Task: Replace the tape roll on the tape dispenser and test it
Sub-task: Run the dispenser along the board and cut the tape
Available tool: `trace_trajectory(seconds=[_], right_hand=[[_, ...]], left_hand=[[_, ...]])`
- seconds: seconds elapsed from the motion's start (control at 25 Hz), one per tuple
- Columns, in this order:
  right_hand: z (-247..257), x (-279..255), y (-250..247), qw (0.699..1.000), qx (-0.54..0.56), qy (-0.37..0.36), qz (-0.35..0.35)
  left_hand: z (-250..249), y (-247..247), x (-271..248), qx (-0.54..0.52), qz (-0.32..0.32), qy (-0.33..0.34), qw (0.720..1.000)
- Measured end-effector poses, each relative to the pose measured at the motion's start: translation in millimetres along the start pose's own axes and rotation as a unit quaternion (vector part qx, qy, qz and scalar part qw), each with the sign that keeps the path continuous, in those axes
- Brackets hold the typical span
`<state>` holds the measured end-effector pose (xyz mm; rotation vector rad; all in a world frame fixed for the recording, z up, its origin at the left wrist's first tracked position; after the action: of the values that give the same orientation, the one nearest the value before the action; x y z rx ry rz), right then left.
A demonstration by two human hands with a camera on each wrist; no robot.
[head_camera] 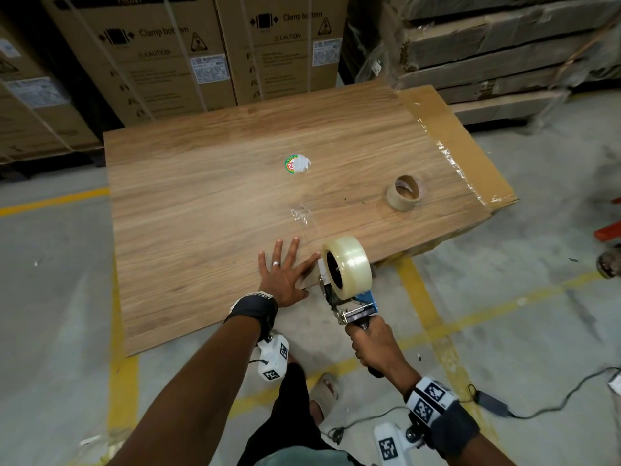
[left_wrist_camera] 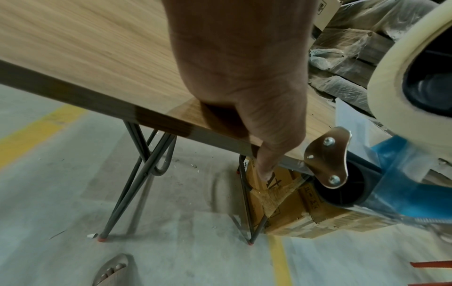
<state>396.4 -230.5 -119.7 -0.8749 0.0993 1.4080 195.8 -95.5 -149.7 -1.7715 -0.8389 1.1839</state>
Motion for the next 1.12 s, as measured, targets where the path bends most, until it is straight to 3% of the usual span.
trace_trajectory(seconds=[0.68,1.12], right_hand=[[19.2,-5.6,-0.8,0.996,0.023,0.069,0.042],[24.6,-3.7,-3.3,0.997,-0.009,0.075,0.034]], left_hand=[[2.1,3.3,1.4,0.006,-0.005,0.002,1.000],[1.8,2.9,2.9,-0.013,-0.004,0.001,1.000]])
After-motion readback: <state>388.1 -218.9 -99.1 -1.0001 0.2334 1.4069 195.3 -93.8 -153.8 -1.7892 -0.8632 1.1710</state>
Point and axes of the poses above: each hand's wrist, its own x-axis towards the middle knuckle, its own y-axis out of the palm, z = x × y, the point moved 6 cm from there along x, towards the middle knuckle, and after that the axes turned 3 degrees about -z, right-handed, at the moved point
